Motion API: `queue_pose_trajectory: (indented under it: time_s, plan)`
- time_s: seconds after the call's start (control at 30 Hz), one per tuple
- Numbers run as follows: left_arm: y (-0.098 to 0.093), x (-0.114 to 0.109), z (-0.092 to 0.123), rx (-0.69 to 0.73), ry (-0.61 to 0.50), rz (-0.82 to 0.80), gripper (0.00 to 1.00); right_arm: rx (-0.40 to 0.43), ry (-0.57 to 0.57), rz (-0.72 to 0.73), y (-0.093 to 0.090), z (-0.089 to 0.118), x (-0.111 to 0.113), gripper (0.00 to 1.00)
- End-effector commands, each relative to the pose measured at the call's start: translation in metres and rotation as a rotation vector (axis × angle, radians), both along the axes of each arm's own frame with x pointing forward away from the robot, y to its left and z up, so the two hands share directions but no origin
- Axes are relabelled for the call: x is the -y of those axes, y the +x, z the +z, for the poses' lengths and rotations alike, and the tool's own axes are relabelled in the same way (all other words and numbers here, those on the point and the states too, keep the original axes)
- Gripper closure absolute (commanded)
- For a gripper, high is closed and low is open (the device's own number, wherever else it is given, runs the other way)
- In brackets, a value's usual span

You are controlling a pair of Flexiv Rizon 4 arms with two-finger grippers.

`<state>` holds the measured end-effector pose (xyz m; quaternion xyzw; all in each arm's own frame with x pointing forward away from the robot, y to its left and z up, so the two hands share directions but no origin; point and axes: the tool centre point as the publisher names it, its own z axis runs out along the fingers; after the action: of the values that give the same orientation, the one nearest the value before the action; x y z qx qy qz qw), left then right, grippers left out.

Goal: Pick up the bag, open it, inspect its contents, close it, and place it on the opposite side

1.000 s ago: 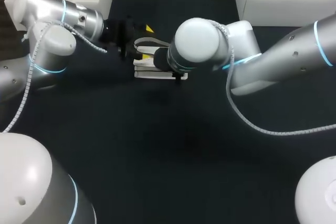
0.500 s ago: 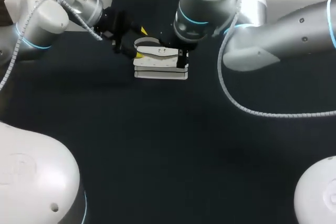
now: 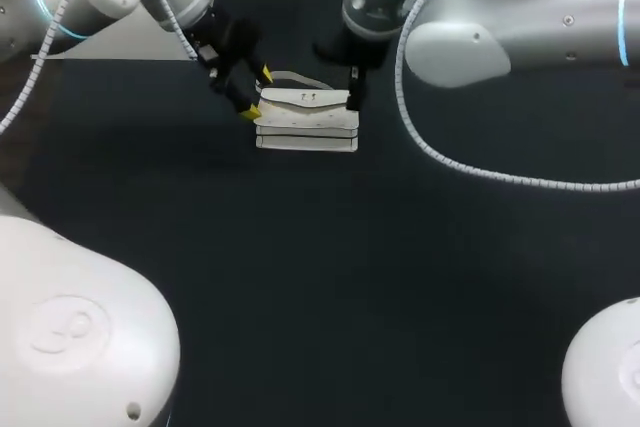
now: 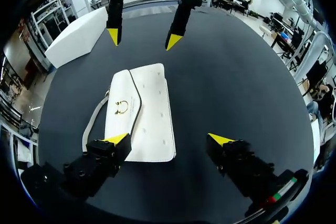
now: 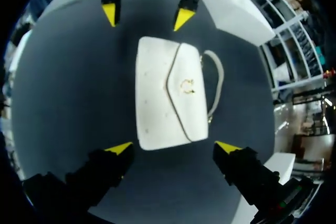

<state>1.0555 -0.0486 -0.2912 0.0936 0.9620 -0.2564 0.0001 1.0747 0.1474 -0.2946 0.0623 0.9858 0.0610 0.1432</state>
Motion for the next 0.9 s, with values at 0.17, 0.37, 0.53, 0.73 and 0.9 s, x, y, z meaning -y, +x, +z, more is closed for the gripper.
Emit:
queue_pose_trajectory:
  time_s: [0.17,0.37,0.53,0.73,0.9]
  plan:
    - [0.004,0.004,0.004,-0.070,0.031,-0.041,0.00,-0.142,0.003,0.019,0.005,0.002,-0.004,0.00]
    - [0.004,0.004,0.004,-0.070,0.031,-0.041,0.00,-0.142,0.003,0.019,0.005,0.002,-0.004,0.00]
    - [0.004,0.004,0.004,-0.070,0.031,-0.041,0.00,-0.142,0.003,0.019,0.005,0.002,-0.004,0.00]
    - [-0.002,0.000,0.028,-0.184,-0.108,0.278,0.00,-0.531,0.180,-0.466,0.036,0.022,0.007,0.00]
    - [-0.005,-0.003,0.033,-0.321,-0.122,0.606,0.00,-0.617,0.333,-0.661,0.041,0.028,0.026,0.00]
